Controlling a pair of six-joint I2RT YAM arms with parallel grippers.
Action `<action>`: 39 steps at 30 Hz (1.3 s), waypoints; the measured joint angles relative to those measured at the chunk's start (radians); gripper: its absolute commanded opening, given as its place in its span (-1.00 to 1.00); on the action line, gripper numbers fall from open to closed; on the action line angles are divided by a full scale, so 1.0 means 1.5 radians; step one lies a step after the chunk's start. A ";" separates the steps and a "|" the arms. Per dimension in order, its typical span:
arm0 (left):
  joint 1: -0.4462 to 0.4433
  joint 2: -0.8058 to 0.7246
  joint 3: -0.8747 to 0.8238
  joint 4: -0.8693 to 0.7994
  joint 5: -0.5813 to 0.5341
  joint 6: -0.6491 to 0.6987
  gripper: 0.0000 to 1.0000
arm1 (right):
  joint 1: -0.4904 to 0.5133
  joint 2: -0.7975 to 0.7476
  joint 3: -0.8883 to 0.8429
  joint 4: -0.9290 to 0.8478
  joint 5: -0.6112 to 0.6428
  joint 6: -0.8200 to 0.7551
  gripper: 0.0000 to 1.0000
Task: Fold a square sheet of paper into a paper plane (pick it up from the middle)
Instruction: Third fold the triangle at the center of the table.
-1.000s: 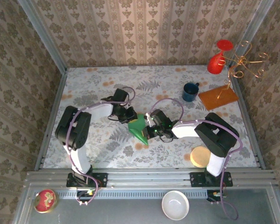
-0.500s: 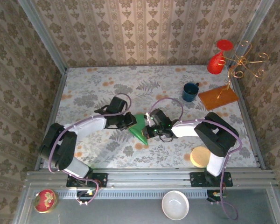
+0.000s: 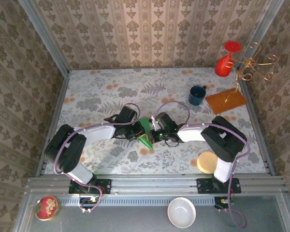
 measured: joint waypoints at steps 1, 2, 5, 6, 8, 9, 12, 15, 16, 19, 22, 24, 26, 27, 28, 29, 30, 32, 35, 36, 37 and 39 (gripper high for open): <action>0.000 0.000 -0.001 0.000 0.000 -0.002 -0.78 | 0.000 0.000 0.000 0.000 0.000 0.000 -1.00; 0.000 0.000 -0.002 0.000 0.000 -0.002 -0.78 | 0.000 0.000 0.000 0.000 0.000 0.000 -1.00; 0.000 0.000 -0.004 0.000 0.000 -0.005 -0.78 | 0.000 0.000 0.000 0.000 0.000 0.000 -1.00; 0.000 0.000 -0.005 -0.001 0.000 -0.005 -0.78 | 0.000 0.000 0.000 0.000 0.000 0.000 -1.00; 0.000 0.000 -0.008 -0.002 0.000 -0.007 -0.79 | 0.000 0.000 0.000 0.000 0.000 0.000 -1.00; 0.000 0.000 -0.009 -0.003 -0.001 -0.008 -0.79 | 0.000 0.000 0.000 0.000 0.000 0.000 -1.00; 0.000 0.000 -0.014 -0.006 -0.001 -0.010 -0.79 | 0.000 0.000 0.000 0.000 0.000 0.000 -1.00; 0.000 0.000 -0.017 -0.011 -0.001 -0.014 -0.79 | 0.000 0.000 0.000 0.000 0.000 0.000 -1.00; 0.000 0.000 -0.018 -0.011 -0.001 -0.014 -0.80 | 0.000 0.000 0.000 0.000 0.000 0.000 -1.00; 0.000 0.000 -0.020 -0.016 -0.003 -0.015 -0.81 | 0.000 0.002 0.004 -0.005 0.000 0.000 -1.00; 0.000 0.000 -0.021 -0.019 -0.007 -0.015 -0.81 | 0.000 0.002 0.005 -0.005 0.000 0.001 -1.00; 0.000 0.000 -0.023 -0.020 -0.010 -0.015 -0.81 | 0.000 0.003 0.005 -0.005 0.000 0.001 -1.00; 0.000 0.000 -0.024 -0.024 -0.014 -0.015 -0.81 | 0.000 0.003 0.005 -0.005 0.000 0.002 -1.00; 0.000 0.000 -0.024 -0.025 -0.016 -0.015 -0.81 | 0.000 0.003 0.005 -0.005 0.000 0.002 -1.00; 0.000 0.000 -0.025 -0.026 -0.017 -0.015 -0.81 | 0.000 0.003 0.005 -0.005 0.000 0.002 -1.00; 0.000 0.000 -0.025 -0.028 -0.019 -0.015 -0.81 | 0.000 0.003 0.005 -0.005 0.000 0.002 -1.00; 0.000 0.000 -0.025 -0.029 -0.019 -0.015 -0.81 | 0.000 0.003 0.005 -0.005 0.000 0.002 -1.00; 0.000 0.000 -0.027 -0.031 -0.021 -0.016 -0.82 | 0.000 0.003 0.005 -0.005 0.000 0.002 -1.00; 0.000 0.000 -0.028 -0.031 -0.022 -0.018 -0.82 | 0.000 0.003 0.005 -0.005 0.000 0.002 -1.00; 0.000 0.001 -0.028 -0.032 -0.023 -0.019 -0.82 | 0.000 0.003 0.005 -0.005 0.000 0.002 -1.00; 0.000 0.002 -0.028 -0.031 -0.023 -0.019 -0.83 | 0.000 0.003 0.005 -0.005 0.000 0.002 -1.00; 0.000 0.007 -0.028 -0.031 -0.023 -0.019 -0.83 | 0.000 0.003 0.005 -0.005 0.000 0.002 -1.00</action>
